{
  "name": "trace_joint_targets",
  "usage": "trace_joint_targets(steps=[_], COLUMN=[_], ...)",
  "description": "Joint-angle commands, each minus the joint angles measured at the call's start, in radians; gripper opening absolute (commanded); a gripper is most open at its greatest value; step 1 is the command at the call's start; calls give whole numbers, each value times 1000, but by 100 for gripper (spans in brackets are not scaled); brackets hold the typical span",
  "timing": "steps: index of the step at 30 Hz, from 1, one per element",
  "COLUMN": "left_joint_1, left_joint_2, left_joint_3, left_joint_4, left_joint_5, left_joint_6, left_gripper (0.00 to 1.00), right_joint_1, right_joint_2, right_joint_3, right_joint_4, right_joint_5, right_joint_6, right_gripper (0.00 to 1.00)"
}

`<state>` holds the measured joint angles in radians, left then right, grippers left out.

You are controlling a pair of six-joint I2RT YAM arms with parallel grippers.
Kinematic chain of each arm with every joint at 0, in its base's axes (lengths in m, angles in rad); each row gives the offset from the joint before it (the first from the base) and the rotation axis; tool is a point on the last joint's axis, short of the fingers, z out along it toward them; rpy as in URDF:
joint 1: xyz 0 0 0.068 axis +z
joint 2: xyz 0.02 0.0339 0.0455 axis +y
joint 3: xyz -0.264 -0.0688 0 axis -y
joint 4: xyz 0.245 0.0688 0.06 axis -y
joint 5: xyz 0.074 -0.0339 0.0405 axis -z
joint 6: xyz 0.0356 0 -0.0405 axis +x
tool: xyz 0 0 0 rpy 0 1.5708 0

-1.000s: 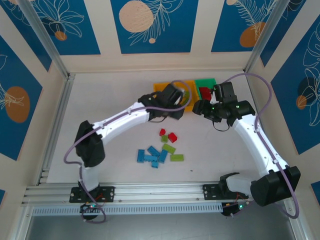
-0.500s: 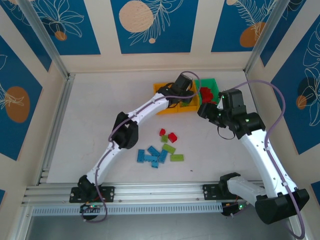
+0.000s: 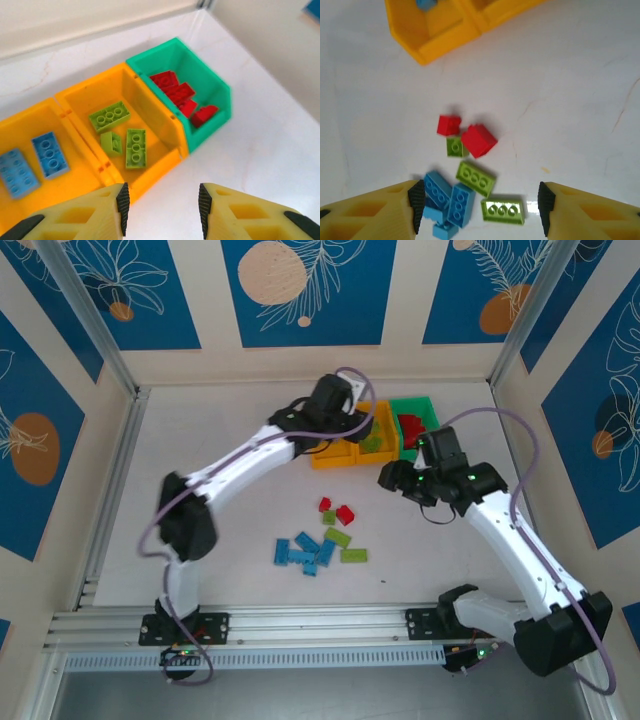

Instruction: Sort the legos into containers by color

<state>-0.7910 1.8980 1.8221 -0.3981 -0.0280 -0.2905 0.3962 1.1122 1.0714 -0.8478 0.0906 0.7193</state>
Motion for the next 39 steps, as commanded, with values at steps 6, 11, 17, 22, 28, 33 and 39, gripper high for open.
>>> trace_joint_targets(steps=[6, 11, 17, 22, 28, 33, 39], left_joint_1=[-14, -14, -15, -14, -15, -14, -14], left_joint_2=[-589, -820, -914, -897, -880, -884, -881], left_joint_3=[-530, -709, -763, -760, -750, -770, -818], left_joint_4=[-10, -145, -185, -163, -163, -167, -234], left_joint_5=[27, 54, 17, 13, 28, 69, 167], left_joint_6=[219, 330, 344, 350, 365, 397, 536], left_gripper=[45, 54, 57, 58, 61, 67, 82], right_joint_1=[278, 323, 346, 349, 355, 355, 355], right_joint_2=[229, 474, 656, 737, 786, 831, 910], right_joint_3=[1, 92, 207, 262, 263, 283, 346], right_joint_4=[49, 56, 57, 6, -1, 23, 20], right_joint_5=[-64, -88, -67, 25, 60, 84, 96], right_joint_6=[121, 172, 144, 138, 146, 134, 113], right_gripper=[64, 52, 41, 50, 57, 56, 53])
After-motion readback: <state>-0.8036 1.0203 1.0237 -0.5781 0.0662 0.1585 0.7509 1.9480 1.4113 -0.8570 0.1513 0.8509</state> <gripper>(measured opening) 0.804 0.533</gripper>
